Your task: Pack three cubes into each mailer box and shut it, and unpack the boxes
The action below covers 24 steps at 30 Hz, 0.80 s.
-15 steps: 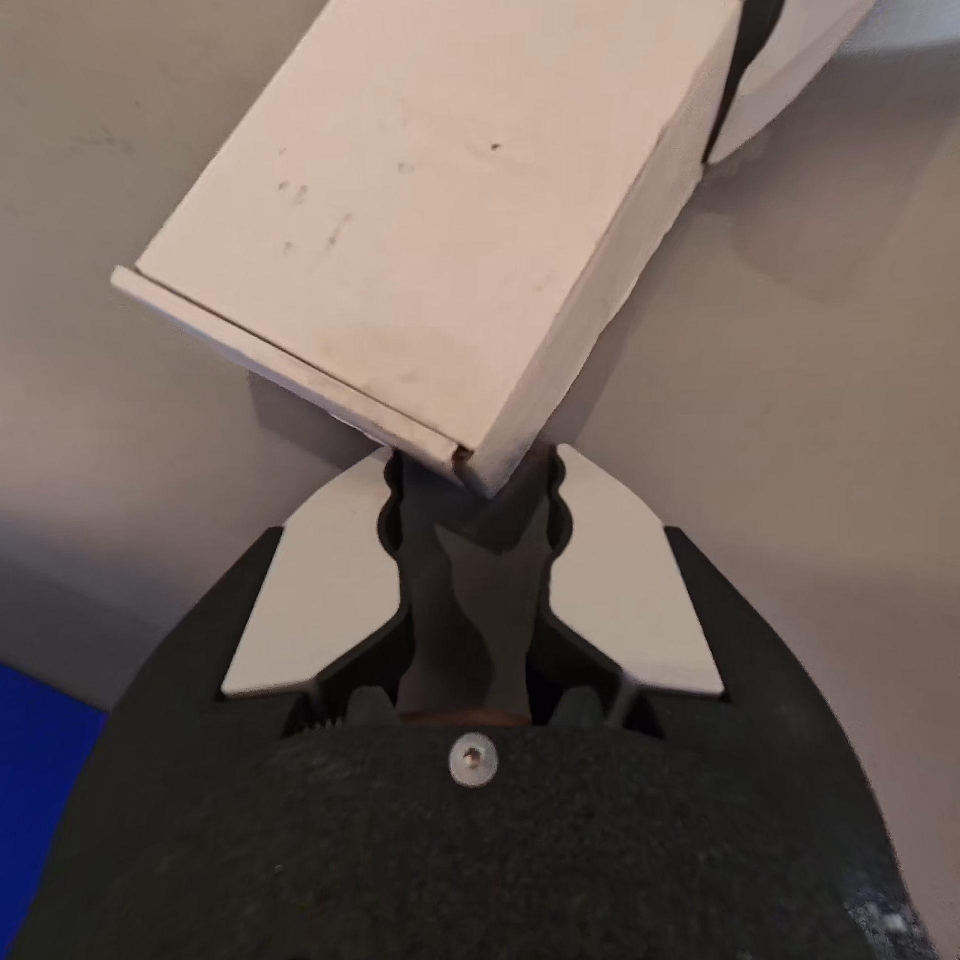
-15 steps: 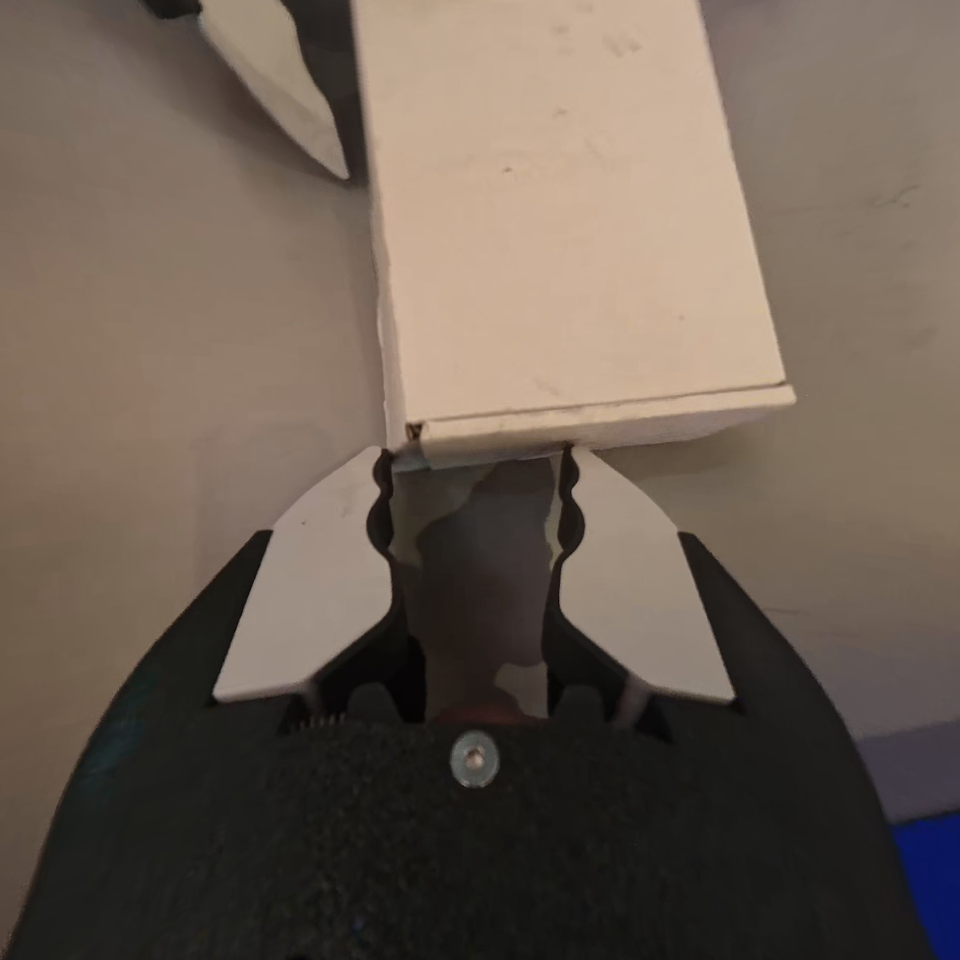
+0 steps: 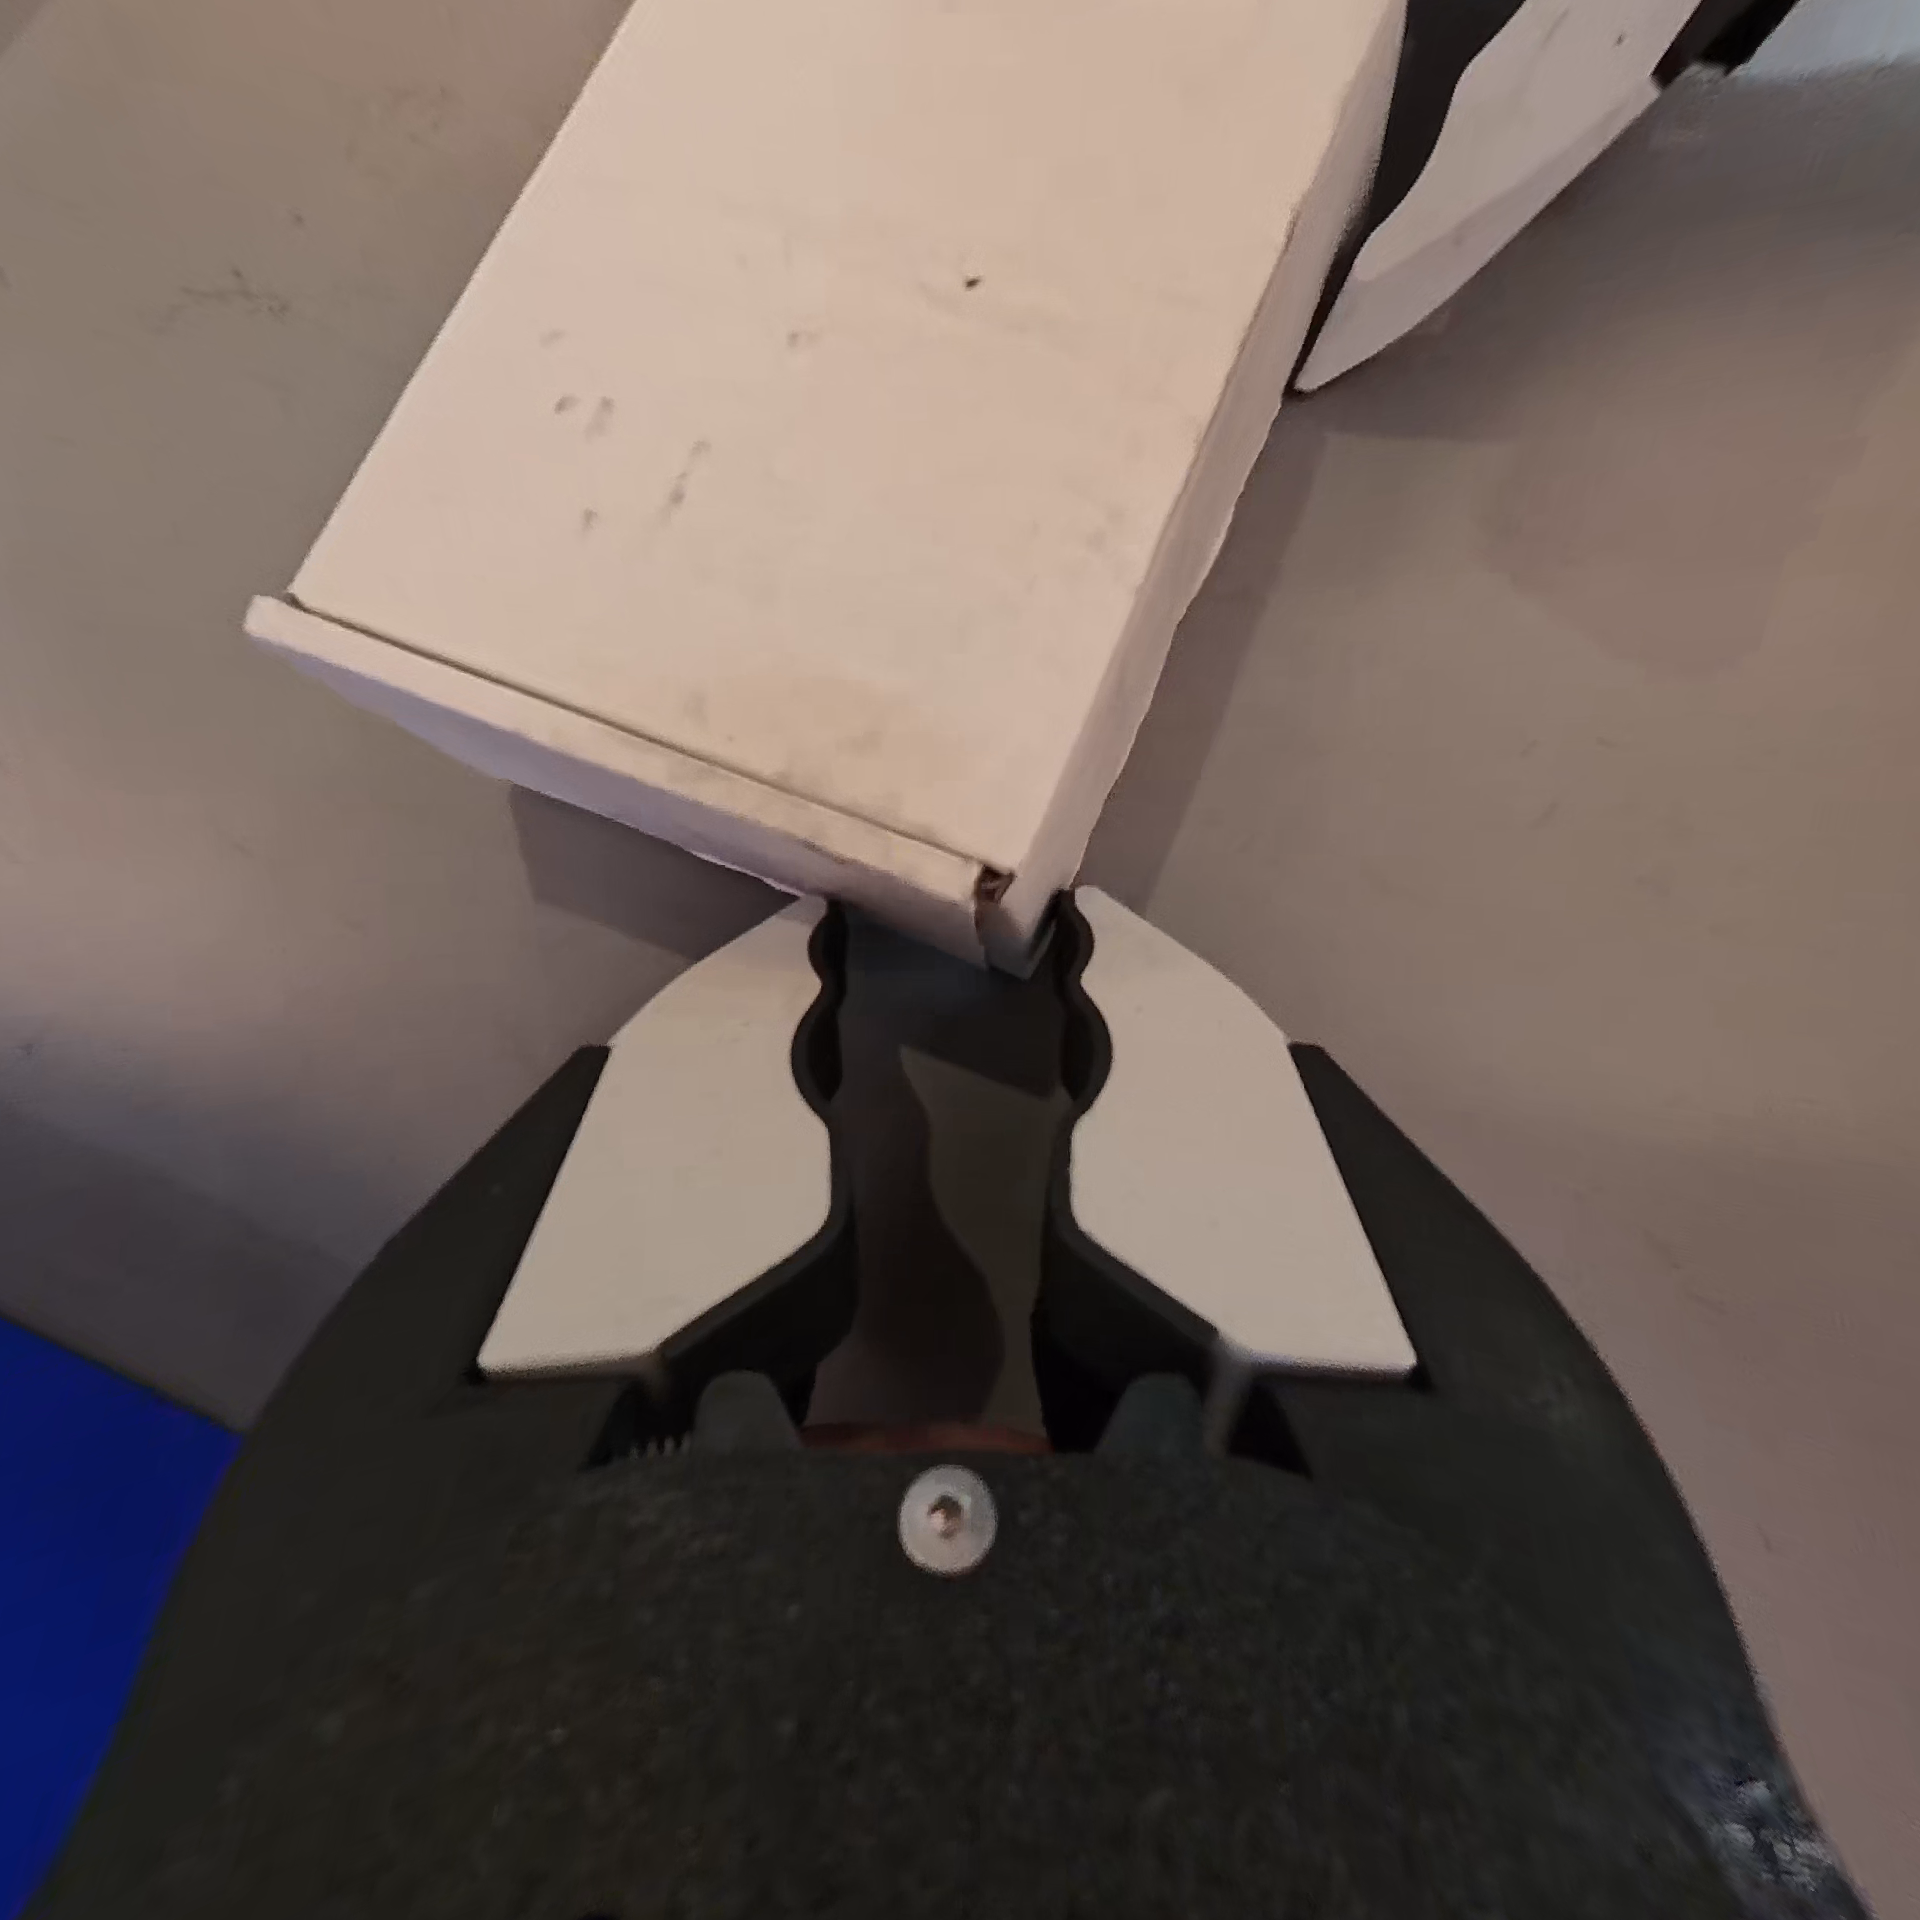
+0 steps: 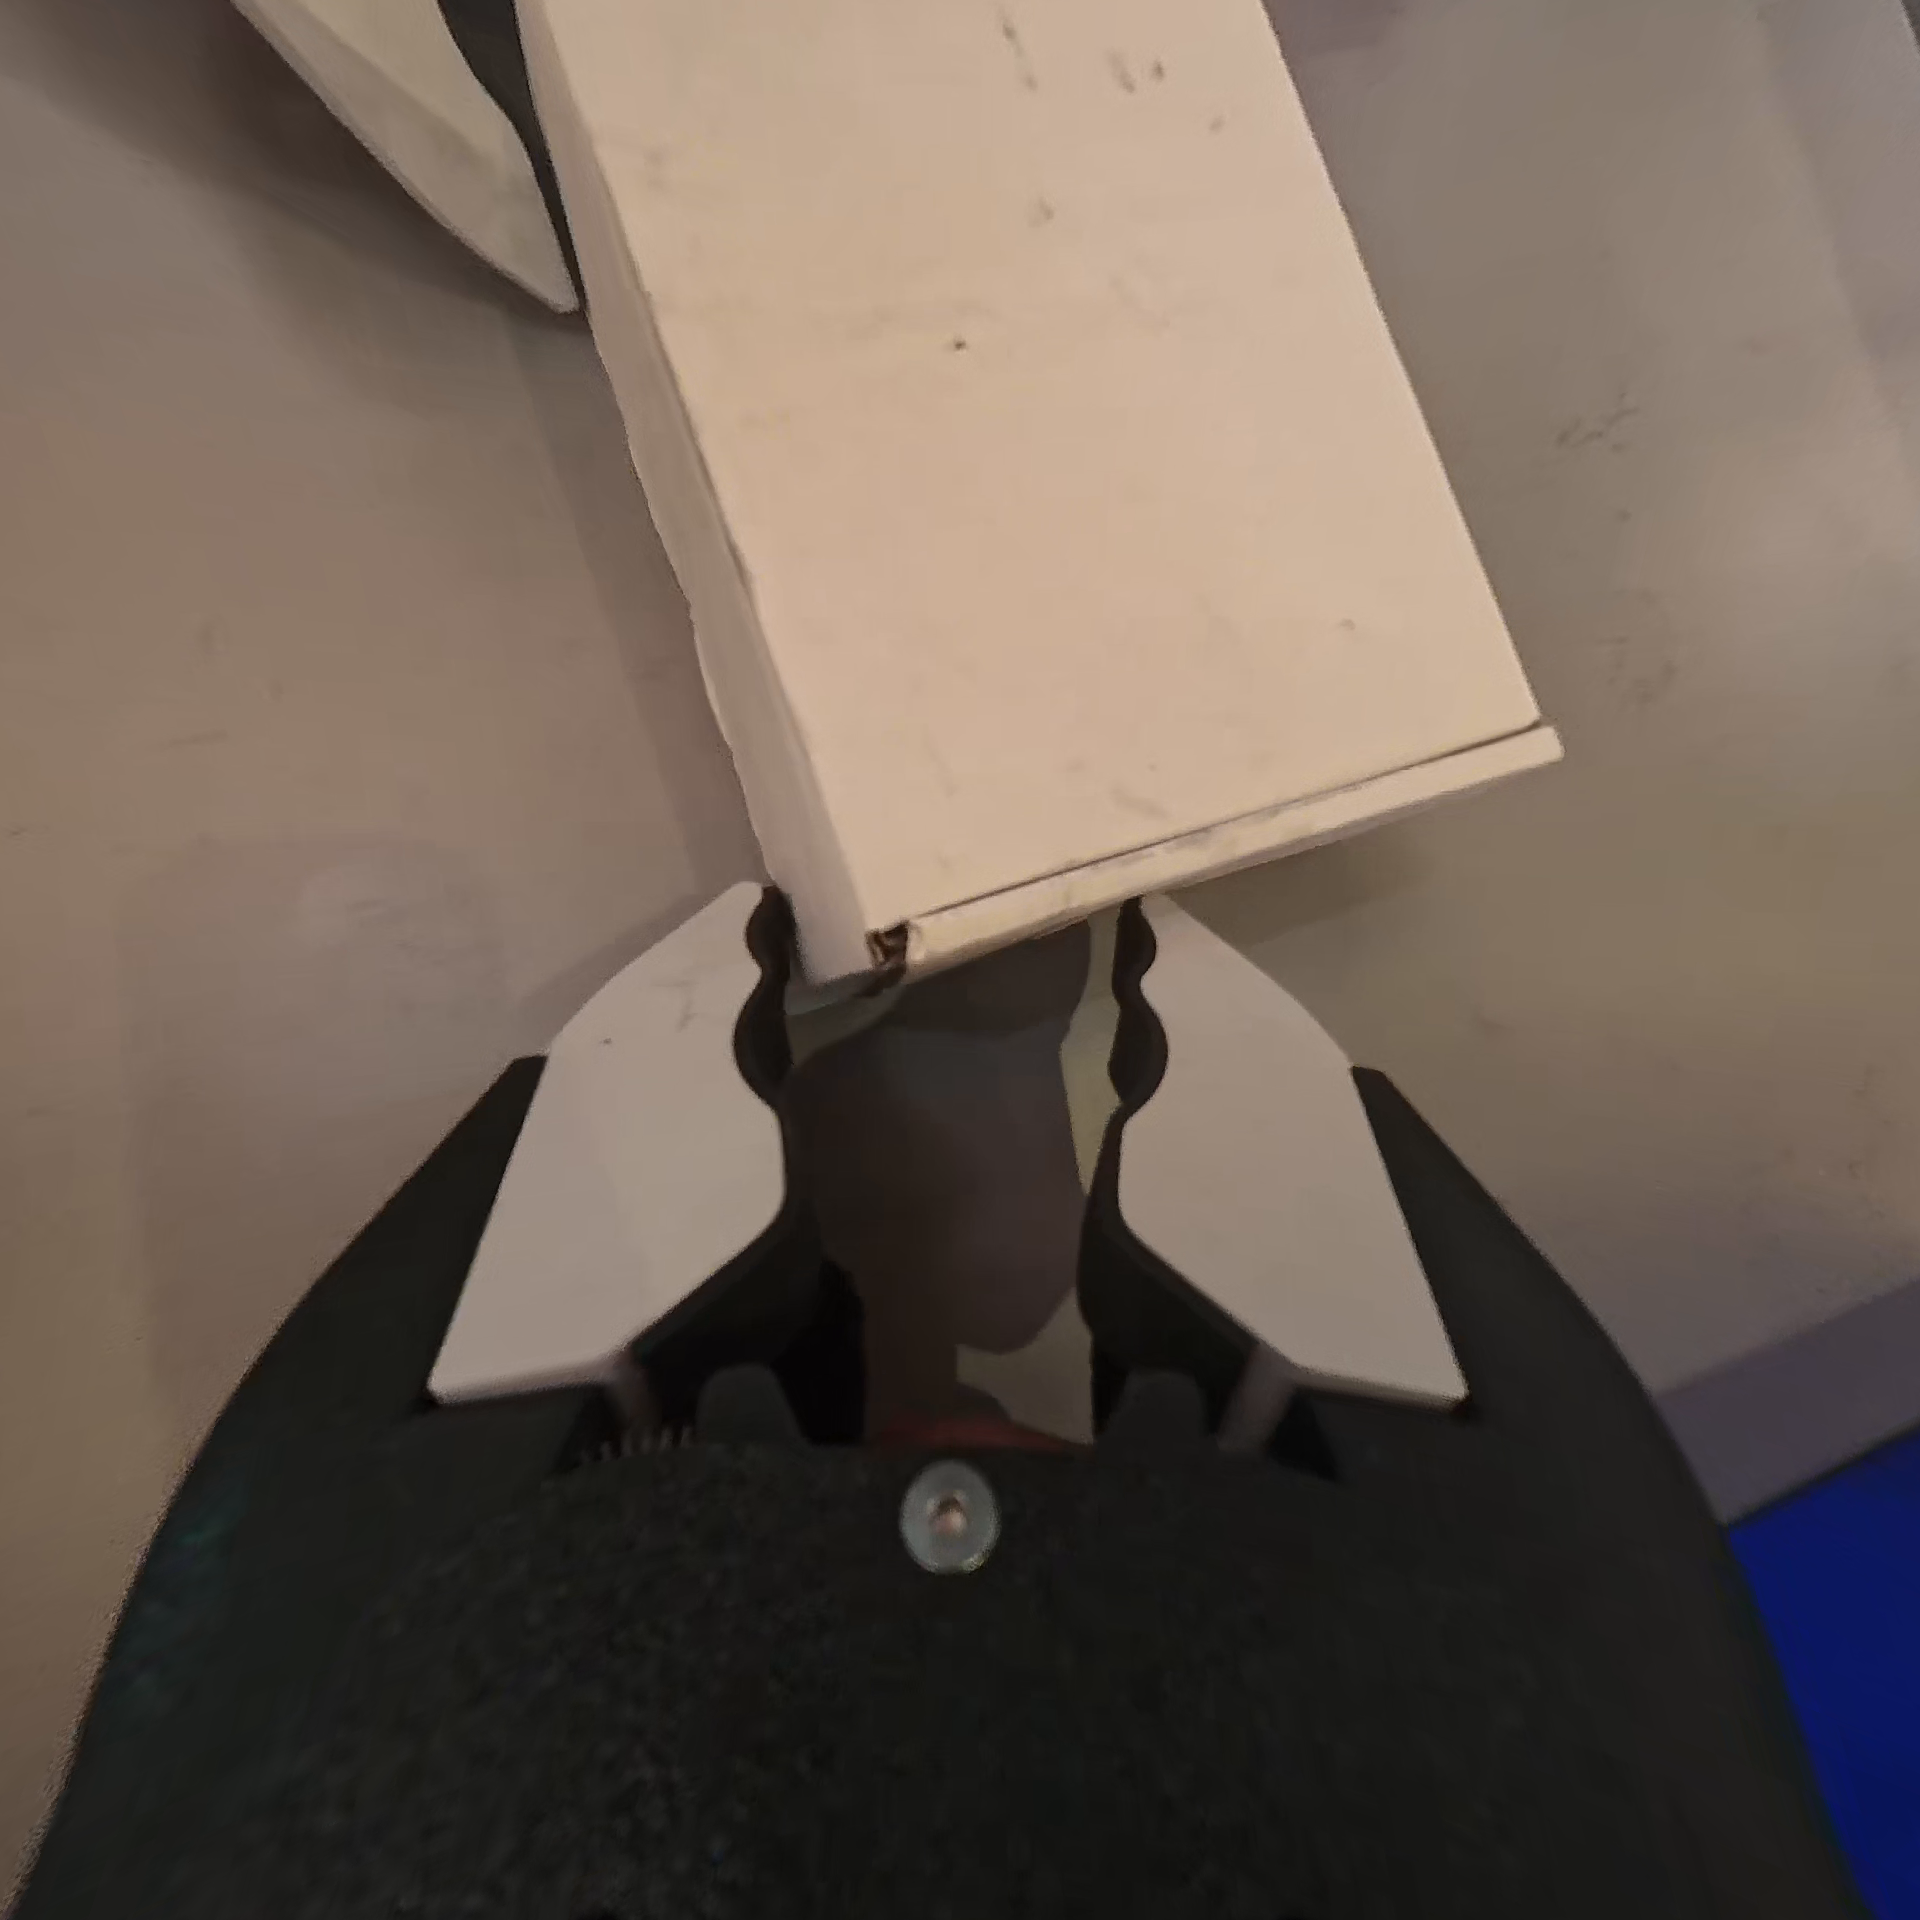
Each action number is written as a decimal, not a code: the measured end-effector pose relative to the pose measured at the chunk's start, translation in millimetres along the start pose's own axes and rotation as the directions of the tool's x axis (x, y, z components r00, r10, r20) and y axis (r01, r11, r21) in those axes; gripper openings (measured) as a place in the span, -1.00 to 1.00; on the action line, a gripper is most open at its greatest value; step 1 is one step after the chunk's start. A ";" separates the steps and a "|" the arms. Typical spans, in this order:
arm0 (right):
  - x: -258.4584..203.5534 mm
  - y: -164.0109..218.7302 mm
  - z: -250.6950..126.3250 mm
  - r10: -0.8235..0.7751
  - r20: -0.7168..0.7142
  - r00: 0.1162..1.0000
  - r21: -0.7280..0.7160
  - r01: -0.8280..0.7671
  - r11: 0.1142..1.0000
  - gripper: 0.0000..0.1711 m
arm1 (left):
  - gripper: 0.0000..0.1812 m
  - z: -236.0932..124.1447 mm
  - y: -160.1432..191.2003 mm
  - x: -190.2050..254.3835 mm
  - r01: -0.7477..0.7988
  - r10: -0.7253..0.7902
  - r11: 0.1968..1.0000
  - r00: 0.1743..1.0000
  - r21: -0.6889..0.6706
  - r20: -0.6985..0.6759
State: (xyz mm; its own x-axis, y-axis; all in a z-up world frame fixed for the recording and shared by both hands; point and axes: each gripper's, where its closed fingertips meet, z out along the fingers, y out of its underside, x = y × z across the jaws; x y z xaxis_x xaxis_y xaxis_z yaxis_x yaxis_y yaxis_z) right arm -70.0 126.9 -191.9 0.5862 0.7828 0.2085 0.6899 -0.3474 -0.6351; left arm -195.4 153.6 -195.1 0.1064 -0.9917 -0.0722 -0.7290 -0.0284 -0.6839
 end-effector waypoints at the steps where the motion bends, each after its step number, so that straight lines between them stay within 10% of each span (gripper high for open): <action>1: 0.6 0.2 0.0 -0.004 -0.007 1.000 -0.001 0.004 1.000 -0.32 | -0.59 0.2 -0.2 -0.2 -0.004 0.004 1.000 1.000 -0.011 0.008; 24: -4.1 -5.0 5.3 0.073 0.040 0.996 0.067 -0.076 0.995 -0.56 | -0.61 -4.0 3.6 -16.8 0.008 -0.009 1.000 0.997 0.009 0.082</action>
State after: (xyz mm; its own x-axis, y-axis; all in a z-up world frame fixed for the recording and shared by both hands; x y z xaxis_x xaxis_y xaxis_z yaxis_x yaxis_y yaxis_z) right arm -78.1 128.2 -193.5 0.6176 0.7755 0.1312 0.6136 -0.3707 -0.6972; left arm -202.6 169.7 -193.5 0.1684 -0.9777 -0.1256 -0.7220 -0.0356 -0.6910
